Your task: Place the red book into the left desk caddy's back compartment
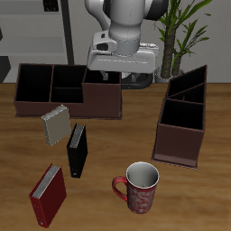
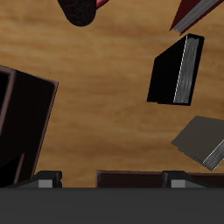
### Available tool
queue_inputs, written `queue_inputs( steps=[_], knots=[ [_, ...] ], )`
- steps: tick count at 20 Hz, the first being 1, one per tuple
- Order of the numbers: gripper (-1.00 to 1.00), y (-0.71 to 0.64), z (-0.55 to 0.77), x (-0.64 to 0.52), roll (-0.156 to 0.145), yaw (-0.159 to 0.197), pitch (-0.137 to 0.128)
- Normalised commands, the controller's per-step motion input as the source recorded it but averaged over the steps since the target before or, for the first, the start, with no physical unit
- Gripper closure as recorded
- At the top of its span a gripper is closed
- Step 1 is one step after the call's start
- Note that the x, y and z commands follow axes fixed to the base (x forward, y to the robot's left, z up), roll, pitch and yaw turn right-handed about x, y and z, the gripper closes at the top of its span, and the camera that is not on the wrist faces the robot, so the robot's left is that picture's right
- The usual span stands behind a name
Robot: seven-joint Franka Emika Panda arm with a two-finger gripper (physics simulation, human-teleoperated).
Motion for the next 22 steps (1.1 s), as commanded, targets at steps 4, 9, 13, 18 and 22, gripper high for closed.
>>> queue_inputs(
  steps=[4, 9, 13, 18, 22],
  knots=[
    [-1.0, -0.07, 0.02, 0.16, -0.013, -0.004, 0.004],
    [-1.0, -0.12, 0.04, 0.31, -0.02, -0.001, -0.009],
    [-1.0, -0.19, 0.1, 0.38, -0.024, -0.027, -0.007],
    [-1.0, -0.23, 0.13, 0.42, -0.03, -0.009, -0.027],
    [-1.0, -0.16, 0.05, 0.43, 0.009, -0.019, -0.003]
  ],
)
